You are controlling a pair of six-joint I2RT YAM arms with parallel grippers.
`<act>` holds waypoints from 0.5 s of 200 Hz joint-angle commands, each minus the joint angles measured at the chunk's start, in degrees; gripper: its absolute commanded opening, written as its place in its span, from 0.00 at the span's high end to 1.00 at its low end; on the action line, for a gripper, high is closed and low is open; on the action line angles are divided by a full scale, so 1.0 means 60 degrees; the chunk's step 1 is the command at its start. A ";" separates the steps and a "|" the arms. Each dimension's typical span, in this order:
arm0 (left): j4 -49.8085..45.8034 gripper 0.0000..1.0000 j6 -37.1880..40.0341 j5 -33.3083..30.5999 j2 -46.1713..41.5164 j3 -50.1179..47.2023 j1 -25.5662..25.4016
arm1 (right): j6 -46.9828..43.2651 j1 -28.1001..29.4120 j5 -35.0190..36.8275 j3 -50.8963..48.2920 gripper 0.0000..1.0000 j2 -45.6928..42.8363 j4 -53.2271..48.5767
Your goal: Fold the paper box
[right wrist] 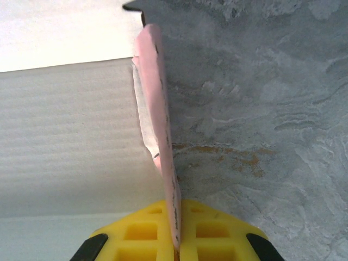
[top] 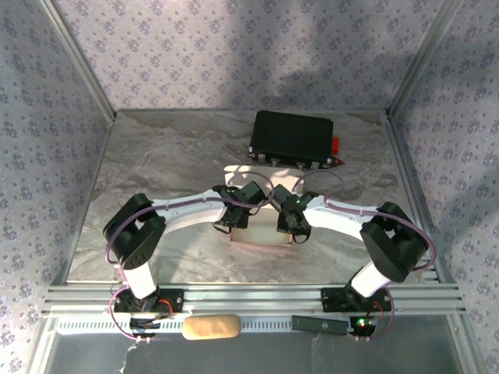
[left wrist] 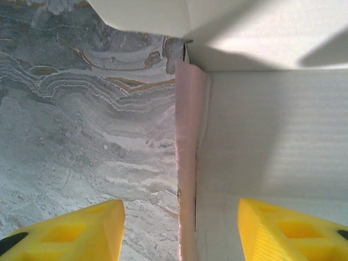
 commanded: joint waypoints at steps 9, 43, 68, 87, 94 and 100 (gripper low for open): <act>0.0273 0.50 0.0204 0.0189 -0.0350 -0.0232 0.0190 | -0.0029 0.0045 0.0264 0.0163 1.00 0.0026 -0.0088; 0.0370 0.68 0.0288 0.0190 0.0016 -0.0210 0.0236 | -0.0024 0.0045 0.0249 0.0163 1.00 0.0045 -0.0064; 0.0267 0.73 0.0347 -0.0130 0.0355 -0.0008 0.0243 | -0.0054 0.0045 0.0249 0.0159 1.00 0.0080 -0.0069; 0.0208 0.80 0.0380 -0.0186 0.0625 0.0153 0.0216 | -0.0058 0.0049 0.0234 0.0181 1.00 0.0082 -0.0072; 0.0209 0.83 0.0379 -0.0183 0.0720 0.0186 0.0185 | -0.0053 0.0052 0.0245 0.0176 1.00 0.0079 -0.0072; 0.0202 0.86 0.0359 -0.0180 0.0773 0.0204 0.0162 | -0.0056 0.0042 0.0248 0.0185 1.00 0.0079 -0.0072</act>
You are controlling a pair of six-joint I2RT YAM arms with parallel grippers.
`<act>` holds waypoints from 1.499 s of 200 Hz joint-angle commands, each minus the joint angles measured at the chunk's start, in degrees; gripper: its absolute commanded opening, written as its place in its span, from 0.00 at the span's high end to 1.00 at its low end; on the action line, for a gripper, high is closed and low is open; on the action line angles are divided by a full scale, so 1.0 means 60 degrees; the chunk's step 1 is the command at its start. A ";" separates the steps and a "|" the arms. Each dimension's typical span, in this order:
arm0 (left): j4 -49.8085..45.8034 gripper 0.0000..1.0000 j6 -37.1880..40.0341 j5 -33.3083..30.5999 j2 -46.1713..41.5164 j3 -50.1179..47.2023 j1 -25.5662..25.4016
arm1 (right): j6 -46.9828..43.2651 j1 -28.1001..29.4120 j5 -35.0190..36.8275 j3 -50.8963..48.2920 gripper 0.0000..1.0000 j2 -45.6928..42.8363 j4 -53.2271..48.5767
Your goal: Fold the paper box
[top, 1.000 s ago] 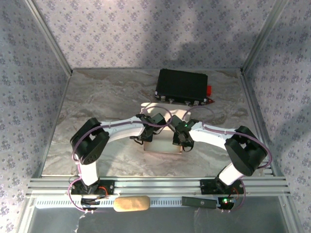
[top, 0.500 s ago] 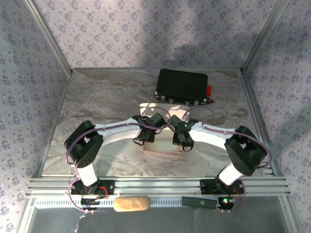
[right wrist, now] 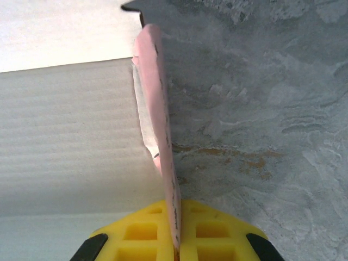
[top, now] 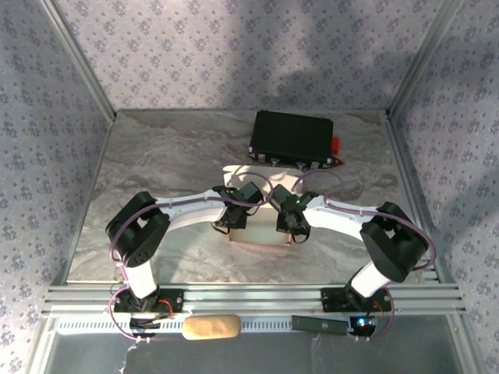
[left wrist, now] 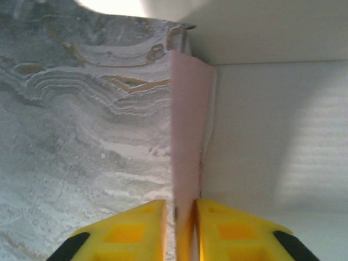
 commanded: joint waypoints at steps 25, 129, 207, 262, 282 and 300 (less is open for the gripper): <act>-0.0181 1.00 -0.0054 -0.0431 0.0459 0.0386 -0.0227 | -0.0053 0.0016 0.0224 0.0159 1.00 0.0103 -0.0170; -0.0084 0.31 0.1002 0.0532 -0.3056 0.0067 0.0567 | -0.1723 -0.0140 -0.0008 0.0093 1.00 -0.0110 0.0432; 0.0813 0.34 0.5435 0.5496 -0.3612 -0.0829 0.4384 | -0.3483 -0.0745 -0.0974 0.0494 1.00 0.0221 0.0628; 0.1696 0.37 0.5784 0.5778 -0.3576 -0.1582 0.4371 | -0.3567 -0.0892 -0.1186 0.0687 1.00 0.0487 0.0597; 0.1891 0.39 0.5899 0.5780 -0.3328 -0.1572 0.4368 | -0.3583 -0.0924 -0.1282 0.0666 1.00 0.0531 0.0650; 0.1967 0.43 0.6014 0.5666 -0.3068 -0.1462 0.4371 | -0.3598 -0.0937 -0.1324 0.0672 1.00 0.0583 0.0665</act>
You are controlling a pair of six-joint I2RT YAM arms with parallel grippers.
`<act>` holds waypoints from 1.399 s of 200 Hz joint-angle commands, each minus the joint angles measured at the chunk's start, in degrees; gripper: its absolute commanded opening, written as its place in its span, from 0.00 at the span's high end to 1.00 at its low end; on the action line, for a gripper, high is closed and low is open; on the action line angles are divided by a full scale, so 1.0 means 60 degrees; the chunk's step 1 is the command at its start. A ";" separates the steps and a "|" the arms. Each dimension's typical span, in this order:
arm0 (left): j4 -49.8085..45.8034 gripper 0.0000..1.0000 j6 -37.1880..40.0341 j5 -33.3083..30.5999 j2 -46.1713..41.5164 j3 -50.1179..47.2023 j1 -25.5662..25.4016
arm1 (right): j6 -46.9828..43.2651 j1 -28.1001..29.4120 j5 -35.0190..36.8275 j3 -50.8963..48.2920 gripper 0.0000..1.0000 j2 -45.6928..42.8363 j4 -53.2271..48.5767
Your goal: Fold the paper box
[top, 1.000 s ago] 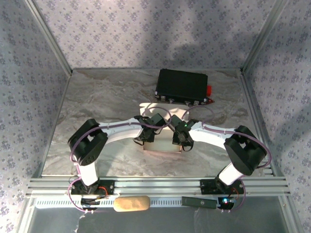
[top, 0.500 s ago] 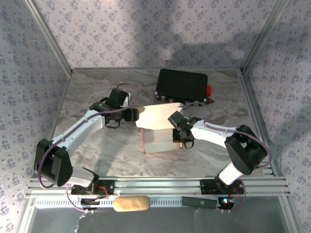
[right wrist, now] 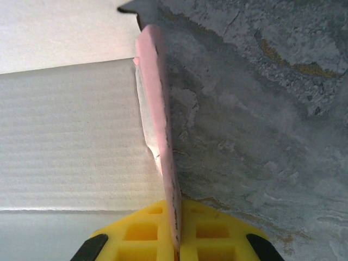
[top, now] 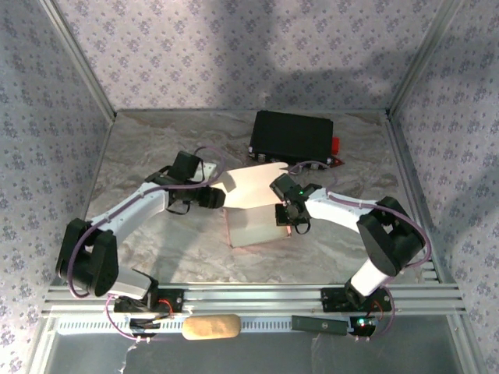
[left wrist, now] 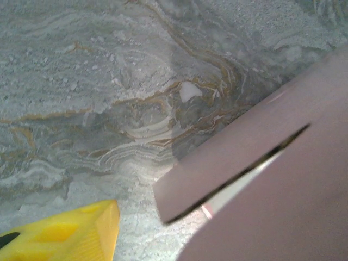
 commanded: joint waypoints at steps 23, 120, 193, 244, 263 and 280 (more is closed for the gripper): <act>0.0525 0.47 0.0481 0.0236 0.0543 0.0182 0.0016 | -0.0203 -0.0096 -0.0236 0.0214 1.00 0.0156 -0.0026; 0.2957 0.67 -0.0352 0.0353 -0.0272 -0.1568 -0.0027 | -0.0426 -0.0620 -0.1378 0.0065 1.00 0.0085 0.0297; 0.2210 0.91 -0.1174 -0.2101 -0.0575 -0.1129 -0.1162 | -0.0069 -0.0330 -0.1212 0.0221 1.00 0.0134 0.0262; 0.2030 0.86 -0.2397 -0.4262 -0.0313 -0.0831 -0.2366 | 0.0289 0.0077 -0.0831 0.0296 1.00 0.0106 0.0285; 0.2201 0.86 -0.3001 -0.4765 -0.0216 -0.0837 -0.2525 | 0.0319 0.0127 -0.0736 0.0282 1.00 0.0039 0.0277; 0.2232 0.89 -0.3481 -0.5341 -0.0079 -0.0703 -0.2758 | 0.0315 0.0157 -0.0712 0.0278 1.00 0.0011 0.0287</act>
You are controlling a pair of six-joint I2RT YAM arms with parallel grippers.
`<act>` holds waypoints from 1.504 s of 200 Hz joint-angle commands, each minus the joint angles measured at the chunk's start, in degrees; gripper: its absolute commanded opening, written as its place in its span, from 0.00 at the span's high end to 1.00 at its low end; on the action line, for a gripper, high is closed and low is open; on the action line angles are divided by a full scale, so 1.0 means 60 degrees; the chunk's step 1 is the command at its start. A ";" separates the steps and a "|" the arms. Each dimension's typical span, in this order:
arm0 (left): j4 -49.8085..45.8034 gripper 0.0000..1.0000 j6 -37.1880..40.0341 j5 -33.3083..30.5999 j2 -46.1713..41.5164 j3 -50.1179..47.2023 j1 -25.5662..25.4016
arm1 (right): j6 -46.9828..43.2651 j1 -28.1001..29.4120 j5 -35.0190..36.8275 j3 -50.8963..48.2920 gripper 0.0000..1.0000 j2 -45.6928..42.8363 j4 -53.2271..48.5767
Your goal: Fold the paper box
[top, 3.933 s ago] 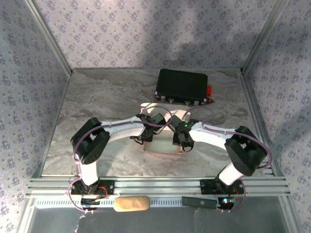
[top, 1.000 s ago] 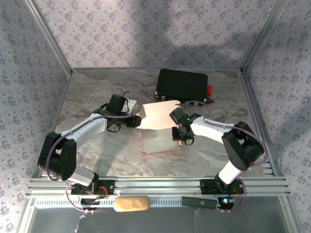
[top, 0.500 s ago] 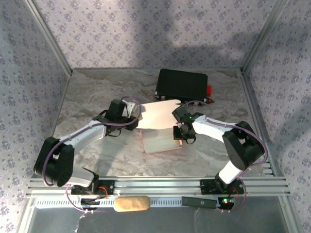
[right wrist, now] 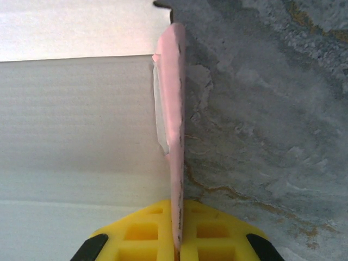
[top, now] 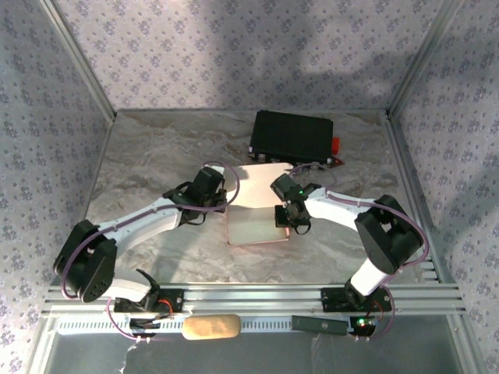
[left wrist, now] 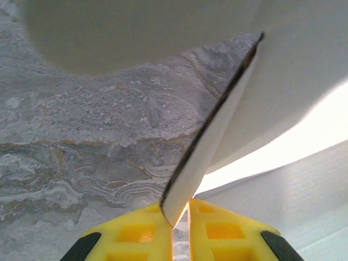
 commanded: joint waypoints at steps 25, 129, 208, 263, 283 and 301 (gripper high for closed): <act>0.0165 0.95 -0.1719 -0.1202 0.0547 0.0628 -0.0694 | 0.0075 0.0205 -0.0011 0.0238 1.00 -0.0146 0.0375; 0.0337 1.00 -0.3639 -0.3334 0.1283 0.1132 -0.1760 | 0.0486 0.0390 0.0209 0.0238 1.00 -0.0274 0.0378; -0.0389 1.00 -0.4408 -0.5147 0.1974 0.1479 -0.2517 | 0.0652 0.0279 0.0453 0.0329 1.00 -0.0431 0.0222; -0.1581 1.00 -0.5981 -0.5741 0.3114 0.2636 -0.2740 | 0.0659 0.0329 0.0330 0.0487 1.00 -0.0121 0.0310; -0.2868 1.00 -0.6542 -0.6207 0.3860 0.3730 -0.2940 | 0.0674 0.0362 0.0348 0.0505 1.00 -0.0098 0.0326; -0.3583 1.00 -0.6793 -0.6678 0.4198 0.4263 -0.3148 | 0.0687 0.0341 0.0396 0.0511 1.00 -0.0159 0.0251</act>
